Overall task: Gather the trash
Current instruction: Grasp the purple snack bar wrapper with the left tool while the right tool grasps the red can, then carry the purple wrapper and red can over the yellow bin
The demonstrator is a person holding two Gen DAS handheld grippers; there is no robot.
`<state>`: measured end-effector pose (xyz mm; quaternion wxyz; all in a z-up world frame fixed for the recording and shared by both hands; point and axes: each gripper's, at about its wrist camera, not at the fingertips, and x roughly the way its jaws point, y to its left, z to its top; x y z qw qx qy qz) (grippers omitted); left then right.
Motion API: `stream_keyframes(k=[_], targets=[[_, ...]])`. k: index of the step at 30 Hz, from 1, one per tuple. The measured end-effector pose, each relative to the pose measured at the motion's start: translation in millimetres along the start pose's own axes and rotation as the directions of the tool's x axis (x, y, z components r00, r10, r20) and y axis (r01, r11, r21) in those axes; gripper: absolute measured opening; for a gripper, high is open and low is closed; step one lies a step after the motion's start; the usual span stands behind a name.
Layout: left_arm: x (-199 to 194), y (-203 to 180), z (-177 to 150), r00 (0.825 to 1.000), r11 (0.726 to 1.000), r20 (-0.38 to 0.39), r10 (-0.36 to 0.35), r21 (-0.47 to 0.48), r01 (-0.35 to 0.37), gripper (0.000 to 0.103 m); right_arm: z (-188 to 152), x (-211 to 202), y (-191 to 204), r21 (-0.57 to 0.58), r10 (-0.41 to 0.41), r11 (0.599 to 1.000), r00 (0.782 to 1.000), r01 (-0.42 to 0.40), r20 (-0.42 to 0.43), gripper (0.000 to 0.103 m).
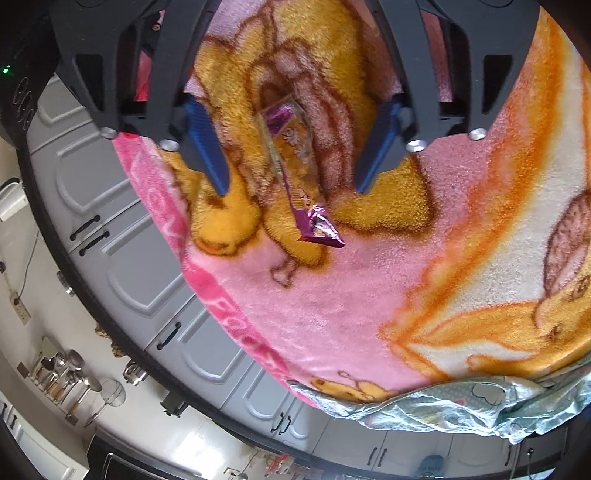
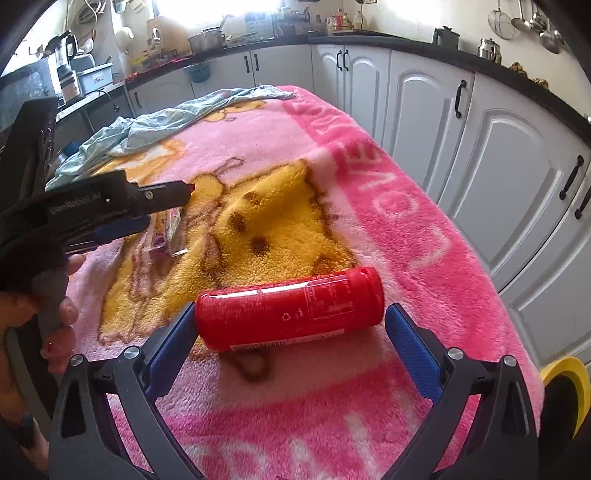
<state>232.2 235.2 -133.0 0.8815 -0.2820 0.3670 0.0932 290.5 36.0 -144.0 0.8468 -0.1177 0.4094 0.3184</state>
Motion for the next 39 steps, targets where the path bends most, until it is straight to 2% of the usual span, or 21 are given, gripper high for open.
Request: stream_keyframes(k=[1, 2, 4, 13, 23, 32, 39], targets=[[0.5, 0.6, 0.0, 1.0, 1.0, 0.0, 0.008, 0.004, -0.008, 0.045, -0.1, 0.6, -0.6, 0.005, 0.008, 1.0, 1.0, -0.008, 0.001, 0.095], [1.0, 0.9, -0.2, 1.0, 1.0, -0.001, 0.014, 0.008, -0.014, 0.031, 0.0, 1.5, -1.5, 0.009, 0.018, 1.0, 1.0, -0.018, -0.001, 0.091], [3.2, 2.3, -1.0, 1.0, 1.0, -0.016, 0.01, 0.012, -0.009, 0.017, -0.6, 1.7, -4.3, 0.022, 0.03, 0.999, 1.0, -0.03, -0.001, 0.091], [-10.6, -11.0, -11.0, 0.999, 0.998, -0.016, -0.052, 0.046, 0.053, 0.013, -8.1, -27.1, -14.1, 0.04, 0.039, 0.998, 0.998, -0.041, 0.057, 0.091], [-39.8, -70.9, -22.8, 0.988, 0.976, 0.006, -0.153, 0.157, 0.15, 0.011, -22.4, -91.1, -40.5, 0.074, 0.025, 0.997, 0.99, -0.036, 0.138, 0.091], [-59.7, -143.6, -39.6, 0.968, 0.928, -0.002, -0.25, 0.286, 0.24, 0.011, -45.4, -148.7, -74.3, 0.116, -0.04, 0.993, 0.978, 0.016, 0.204, 0.091], [-71.4, -196.4, -56.1, 0.95, 0.877, -0.024, -0.313, 0.377, 0.298, 0.011, -67.7, -189.4, -104.3, 0.164, -0.105, 0.984, 0.963, 0.064, 0.249, 0.091]])
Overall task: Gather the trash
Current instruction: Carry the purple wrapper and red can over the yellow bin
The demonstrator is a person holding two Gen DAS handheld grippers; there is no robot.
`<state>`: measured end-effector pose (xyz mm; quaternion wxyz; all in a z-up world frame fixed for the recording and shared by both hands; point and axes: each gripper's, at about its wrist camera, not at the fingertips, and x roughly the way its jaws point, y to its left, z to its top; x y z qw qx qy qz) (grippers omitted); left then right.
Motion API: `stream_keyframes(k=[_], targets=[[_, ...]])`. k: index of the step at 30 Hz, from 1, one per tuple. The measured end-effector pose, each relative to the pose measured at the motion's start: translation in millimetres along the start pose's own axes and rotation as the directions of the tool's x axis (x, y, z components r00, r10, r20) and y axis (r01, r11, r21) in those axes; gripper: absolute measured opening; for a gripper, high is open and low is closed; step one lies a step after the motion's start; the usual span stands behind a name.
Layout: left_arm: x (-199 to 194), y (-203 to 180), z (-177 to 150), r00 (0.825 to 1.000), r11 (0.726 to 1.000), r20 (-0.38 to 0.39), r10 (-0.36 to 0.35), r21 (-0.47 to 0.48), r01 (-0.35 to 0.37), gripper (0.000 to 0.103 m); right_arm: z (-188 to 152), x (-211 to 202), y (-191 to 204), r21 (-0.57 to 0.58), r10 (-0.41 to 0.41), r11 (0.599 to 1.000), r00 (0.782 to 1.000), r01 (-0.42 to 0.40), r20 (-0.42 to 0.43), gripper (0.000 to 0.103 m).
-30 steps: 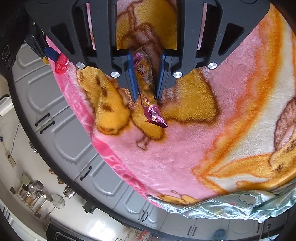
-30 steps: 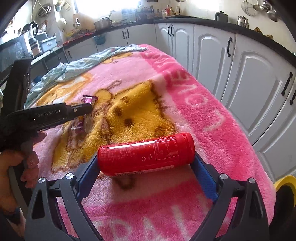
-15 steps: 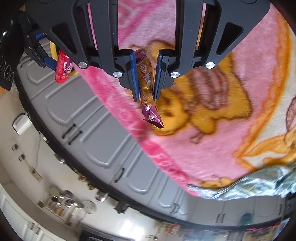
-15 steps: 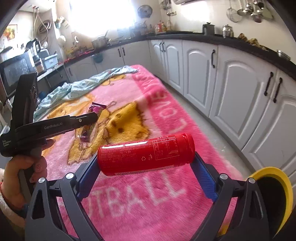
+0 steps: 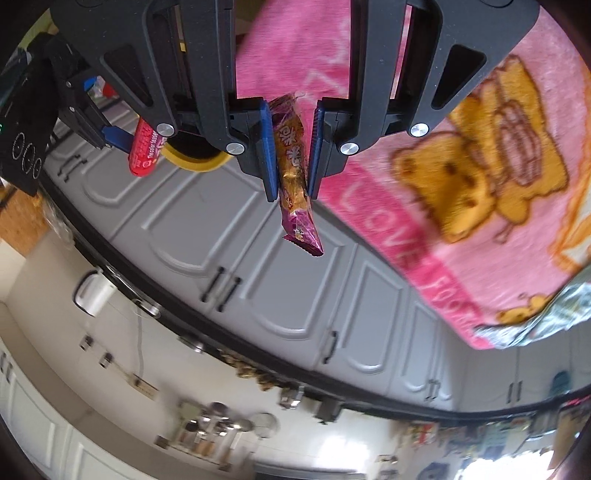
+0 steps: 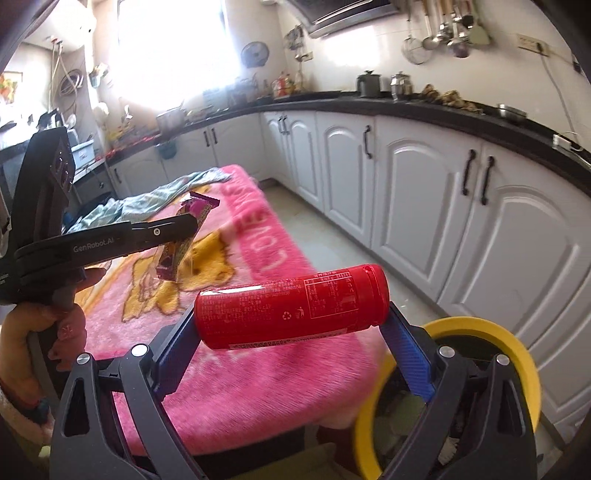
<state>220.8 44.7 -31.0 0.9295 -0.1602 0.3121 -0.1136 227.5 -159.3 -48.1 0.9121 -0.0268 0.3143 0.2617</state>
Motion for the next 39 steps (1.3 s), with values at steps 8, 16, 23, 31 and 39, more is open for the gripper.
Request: stream_keyframes(k=[8, 16, 23, 31, 39], targets=[[5.9, -50.4, -1.9, 0.998, 0.995, -0.008, -0.059, 0.085, 0.059, 0.011, -3.1, -38.3, -33.4, 0.045, -0.052, 0.998, 0.997, 0.05, 0.054, 0.091], [17.2, -91.0, -8.2, 0.993, 0.981, -0.03, -0.115, 0.153, 0.118, 0.011, -10.4, -74.6, -63.9, 0.096, -0.102, 0.991, 0.99, 0.092, 0.099, 0.091], [36.2, -122.3, -15.4, 0.987, 0.968, -0.067, -0.147, 0.195, 0.157, 0.011, -25.4, -96.3, -95.9, 0.14, -0.171, 0.978, 0.98, 0.156, 0.098, 0.091], [58.5, -150.3, -26.3, 0.98, 0.955, -0.111, -0.167, 0.23, 0.189, 0.011, -46.9, -112.3, -123.1, 0.167, -0.253, 0.957, 0.963, 0.235, 0.097, 0.091], [84.2, -170.6, -45.0, 0.968, 0.942, -0.173, -0.179, 0.253, 0.219, 0.011, -76.3, -103.7, -145.8, 0.203, -0.266, 0.946, 0.963, 0.254, 0.034, 0.091]])
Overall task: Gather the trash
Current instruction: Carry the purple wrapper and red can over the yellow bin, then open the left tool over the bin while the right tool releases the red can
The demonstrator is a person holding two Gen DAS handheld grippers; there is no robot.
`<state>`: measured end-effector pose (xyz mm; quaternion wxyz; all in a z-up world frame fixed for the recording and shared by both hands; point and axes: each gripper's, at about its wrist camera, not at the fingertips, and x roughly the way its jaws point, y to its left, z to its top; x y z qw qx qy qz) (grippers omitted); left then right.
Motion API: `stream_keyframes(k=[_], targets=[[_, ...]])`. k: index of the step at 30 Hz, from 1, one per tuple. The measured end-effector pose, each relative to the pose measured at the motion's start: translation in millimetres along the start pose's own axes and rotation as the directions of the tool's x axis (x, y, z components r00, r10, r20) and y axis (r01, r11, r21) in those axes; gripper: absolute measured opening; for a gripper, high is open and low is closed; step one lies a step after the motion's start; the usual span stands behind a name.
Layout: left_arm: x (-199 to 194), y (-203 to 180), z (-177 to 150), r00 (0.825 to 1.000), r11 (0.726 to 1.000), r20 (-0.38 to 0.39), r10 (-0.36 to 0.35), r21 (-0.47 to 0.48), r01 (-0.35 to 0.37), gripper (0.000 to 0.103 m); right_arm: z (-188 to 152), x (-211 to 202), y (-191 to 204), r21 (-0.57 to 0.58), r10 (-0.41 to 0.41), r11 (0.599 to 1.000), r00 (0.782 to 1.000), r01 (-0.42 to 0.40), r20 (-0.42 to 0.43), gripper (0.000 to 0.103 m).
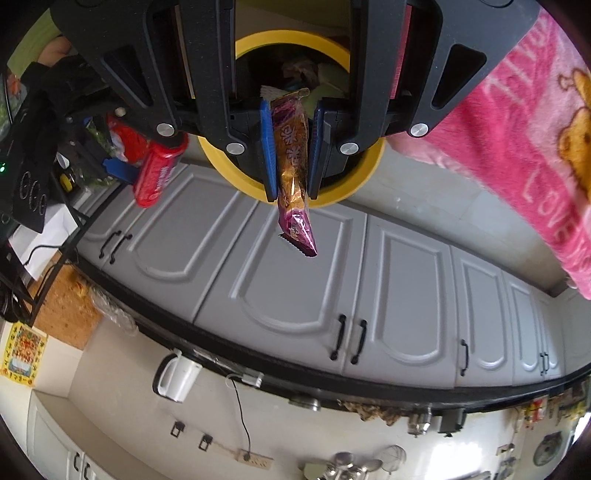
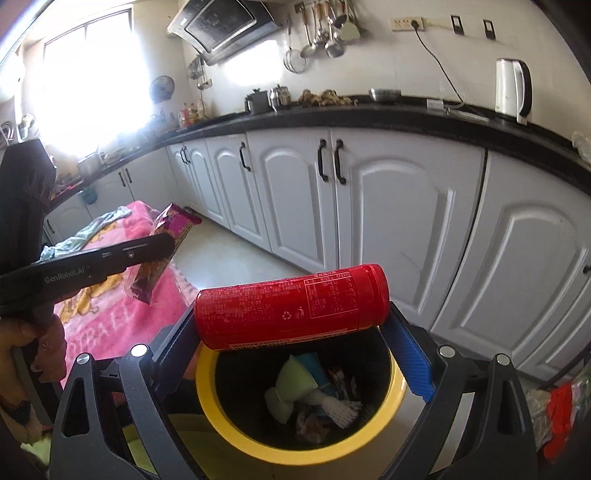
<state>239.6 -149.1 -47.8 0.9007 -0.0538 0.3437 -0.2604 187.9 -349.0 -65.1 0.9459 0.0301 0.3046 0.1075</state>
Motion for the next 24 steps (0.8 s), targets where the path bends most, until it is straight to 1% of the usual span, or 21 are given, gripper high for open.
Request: stream_keyframes(k=[5, 10, 18, 19, 22, 24], targets=[[19.8, -4.1, -8.2, 0.999, 1.0, -0.047, -0.012, 0.007, 0.012, 0.011, -15.7, 17.4, -2.9, -0.001, -0.006, 1.0, 0.999, 0.006, -0.054, 0.091], [33.5, -5.4, -15.3, 0.997, 1.0, -0.077, -0.014, 0.012, 0.015, 0.011, -24.9, 31.2, -6.0, 0.005, -0.005, 1.0, 0.996, 0.006, -0.088, 0.091], [44.4, -2.5, -21.1, 0.995, 1.0, -0.1, -0.024, -0.005, 0.024, 0.011, -39.0, 49.9, -5.9, 0.011, -0.005, 1.0, 0.989, 0.006, -0.145, 0.091], [45.0, -1.9, -21.5, 0.994, 1.0, -0.103, -0.027, -0.008, 0.027, 0.013, -39.7, 51.5, -6.0, 0.013, -0.006, 1.0, 0.989, 0.008, -0.15, 0.091], [44.8, 0.6, -21.9, 0.994, 0.999, -0.103, -0.027, -0.02, 0.025, 0.036, -42.4, 55.6, -6.9, 0.017, -0.015, 1.0, 0.985, 0.018, -0.171, 0.092], [44.2, 1.4, -21.9, 0.994, 0.999, -0.102, -0.025, -0.026, 0.022, 0.036, -43.6, 56.2, -7.8, 0.018, -0.018, 1.0, 0.984, 0.021, -0.175, 0.092]])
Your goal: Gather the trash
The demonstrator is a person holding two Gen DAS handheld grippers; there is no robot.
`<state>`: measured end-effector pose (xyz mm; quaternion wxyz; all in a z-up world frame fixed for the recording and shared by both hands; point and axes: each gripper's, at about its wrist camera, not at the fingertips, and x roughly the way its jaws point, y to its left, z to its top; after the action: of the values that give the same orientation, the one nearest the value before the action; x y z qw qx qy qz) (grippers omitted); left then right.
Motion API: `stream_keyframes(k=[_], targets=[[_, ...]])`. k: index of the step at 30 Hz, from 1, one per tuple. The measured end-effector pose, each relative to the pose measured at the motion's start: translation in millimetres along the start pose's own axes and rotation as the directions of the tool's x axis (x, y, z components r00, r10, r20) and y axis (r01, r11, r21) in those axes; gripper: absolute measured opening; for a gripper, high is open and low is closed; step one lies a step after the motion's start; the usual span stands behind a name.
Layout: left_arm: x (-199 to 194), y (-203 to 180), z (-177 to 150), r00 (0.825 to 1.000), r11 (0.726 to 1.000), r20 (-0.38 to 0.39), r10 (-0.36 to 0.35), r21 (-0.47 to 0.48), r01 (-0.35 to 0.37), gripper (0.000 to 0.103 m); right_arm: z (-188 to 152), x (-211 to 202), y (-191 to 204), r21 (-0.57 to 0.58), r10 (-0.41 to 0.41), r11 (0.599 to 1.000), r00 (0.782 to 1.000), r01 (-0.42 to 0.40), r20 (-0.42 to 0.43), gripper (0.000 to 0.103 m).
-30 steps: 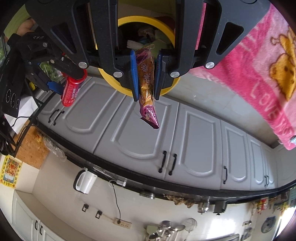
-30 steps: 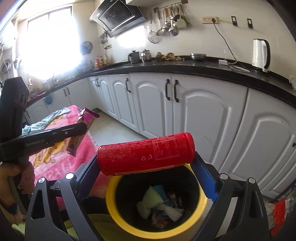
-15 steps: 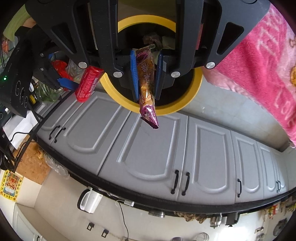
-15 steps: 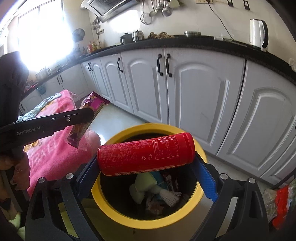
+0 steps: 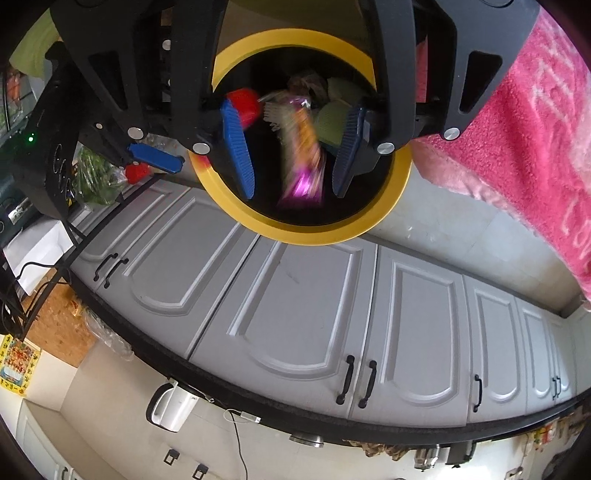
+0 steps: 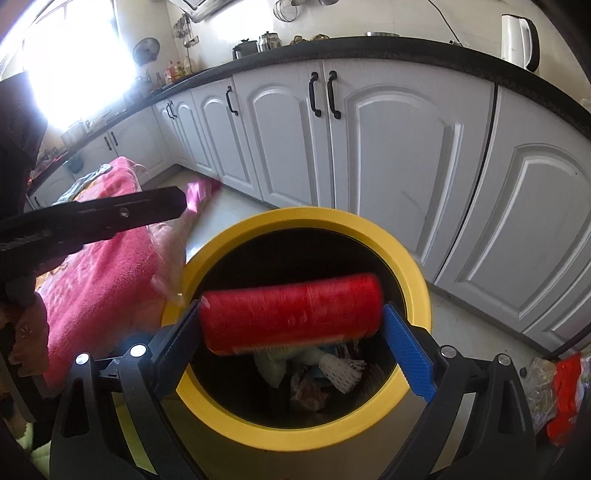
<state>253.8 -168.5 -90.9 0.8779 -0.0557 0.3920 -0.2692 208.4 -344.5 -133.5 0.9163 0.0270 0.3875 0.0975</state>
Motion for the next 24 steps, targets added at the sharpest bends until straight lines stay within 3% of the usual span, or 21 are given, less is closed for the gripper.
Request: stream_keyframes(k=[9, 24], targets=[[-11.2, 6.3, 0.9, 1.0, 1.0, 0.009, 0.015, -0.014, -0.015, 0.044, -1.2, -6.6, -3.7, 0.01, -0.01, 1.0, 1.0, 0.01, 0.003, 0.092], [-47.8, 17.4, 0.5, 0.998, 0.998, 0.039, 0.056, -0.03, -0.055, 0.073, 3.7, -38.5, 11.7, -0.048, -0.033, 0.998, 0.998, 0.036, 0.059, 0.095]])
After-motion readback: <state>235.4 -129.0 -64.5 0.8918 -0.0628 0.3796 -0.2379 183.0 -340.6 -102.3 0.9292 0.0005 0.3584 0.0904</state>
